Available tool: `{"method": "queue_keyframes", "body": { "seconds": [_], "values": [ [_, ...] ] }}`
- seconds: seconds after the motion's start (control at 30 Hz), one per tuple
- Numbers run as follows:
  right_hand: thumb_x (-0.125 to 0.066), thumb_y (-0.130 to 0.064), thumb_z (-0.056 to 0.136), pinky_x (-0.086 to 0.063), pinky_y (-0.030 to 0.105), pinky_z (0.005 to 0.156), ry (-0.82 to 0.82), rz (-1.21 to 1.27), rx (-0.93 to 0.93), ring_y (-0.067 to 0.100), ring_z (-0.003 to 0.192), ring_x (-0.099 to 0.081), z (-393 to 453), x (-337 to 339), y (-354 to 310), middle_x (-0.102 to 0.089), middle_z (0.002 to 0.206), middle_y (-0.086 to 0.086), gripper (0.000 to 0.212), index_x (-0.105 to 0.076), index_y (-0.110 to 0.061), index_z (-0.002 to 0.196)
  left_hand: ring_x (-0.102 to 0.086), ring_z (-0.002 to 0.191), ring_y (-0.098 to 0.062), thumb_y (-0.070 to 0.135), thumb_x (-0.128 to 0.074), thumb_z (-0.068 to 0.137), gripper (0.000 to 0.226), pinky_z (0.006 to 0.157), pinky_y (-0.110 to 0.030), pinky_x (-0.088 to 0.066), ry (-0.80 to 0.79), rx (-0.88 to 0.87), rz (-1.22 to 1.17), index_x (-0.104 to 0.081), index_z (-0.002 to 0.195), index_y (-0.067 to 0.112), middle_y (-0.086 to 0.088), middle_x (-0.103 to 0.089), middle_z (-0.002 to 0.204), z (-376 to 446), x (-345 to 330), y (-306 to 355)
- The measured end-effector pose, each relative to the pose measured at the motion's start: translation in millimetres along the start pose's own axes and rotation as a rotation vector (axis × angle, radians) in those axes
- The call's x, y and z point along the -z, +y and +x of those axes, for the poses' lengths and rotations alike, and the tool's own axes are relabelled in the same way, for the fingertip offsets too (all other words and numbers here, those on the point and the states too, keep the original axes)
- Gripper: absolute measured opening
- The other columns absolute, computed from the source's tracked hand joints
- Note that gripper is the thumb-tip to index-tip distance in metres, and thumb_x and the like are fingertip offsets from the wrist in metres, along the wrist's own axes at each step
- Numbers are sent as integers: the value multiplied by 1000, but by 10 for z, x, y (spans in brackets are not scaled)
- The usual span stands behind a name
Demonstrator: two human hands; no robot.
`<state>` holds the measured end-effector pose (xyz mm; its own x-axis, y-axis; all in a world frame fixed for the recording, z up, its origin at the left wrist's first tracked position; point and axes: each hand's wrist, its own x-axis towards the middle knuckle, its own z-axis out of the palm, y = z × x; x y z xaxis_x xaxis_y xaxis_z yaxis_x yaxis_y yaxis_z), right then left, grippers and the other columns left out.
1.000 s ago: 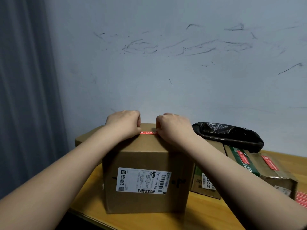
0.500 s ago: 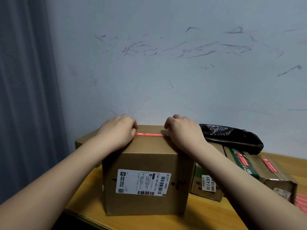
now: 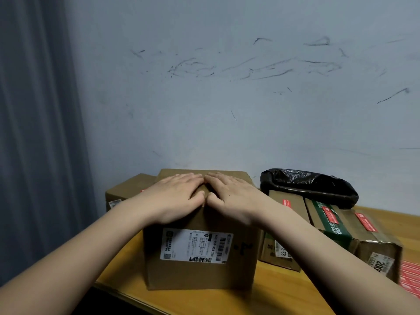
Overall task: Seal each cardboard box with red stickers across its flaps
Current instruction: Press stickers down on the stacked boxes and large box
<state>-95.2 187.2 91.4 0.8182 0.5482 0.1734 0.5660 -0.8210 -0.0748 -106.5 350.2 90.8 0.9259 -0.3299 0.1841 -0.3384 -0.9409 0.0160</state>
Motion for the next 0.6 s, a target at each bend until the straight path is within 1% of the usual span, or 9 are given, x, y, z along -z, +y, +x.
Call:
{"method": "queue_keyframes", "body": {
  "seconds": [0.1,0.2,0.4,0.5,0.6],
  "values": [
    [-26,-38,101,-11,29,116,-6,3,-15,15,147,-16,1,-7,1,-20,160,4,56,-21,-18,153,-18,145,-9,42,-27,100,53,116,-25,-12,36,7,-6,-23,150,25,5,-22,158,-15,-3,45],
    [-28,-37,101,-11,28,116,3,-8,-20,14,147,-16,-35,-7,21,-19,160,2,55,-23,-18,152,-19,144,-8,44,-29,99,54,115,-25,-13,50,30,-5,-23,150,26,7,-22,158,-50,-16,33],
    [-25,-41,102,-7,29,119,-10,-31,-63,12,148,-10,-77,-21,94,-12,162,0,56,-18,-19,154,-10,146,-7,61,-21,95,66,117,-29,-9,-8,91,33,-16,152,29,10,-13,160,-70,-27,-35],
    [-23,-43,102,-6,31,120,6,-32,-79,11,149,-7,-87,-36,107,-11,162,0,58,-17,-19,154,-12,146,-7,66,-19,91,71,118,-30,-10,-1,112,20,-16,152,28,9,-15,160,-85,-30,-59],
    [-24,-44,102,-6,30,119,44,-30,-98,11,148,-9,-105,-40,121,-14,162,0,58,-18,-18,154,-16,146,-10,70,-16,87,77,118,-31,-12,39,131,28,-18,152,27,7,-17,159,-103,-30,-44]
  ]
}}
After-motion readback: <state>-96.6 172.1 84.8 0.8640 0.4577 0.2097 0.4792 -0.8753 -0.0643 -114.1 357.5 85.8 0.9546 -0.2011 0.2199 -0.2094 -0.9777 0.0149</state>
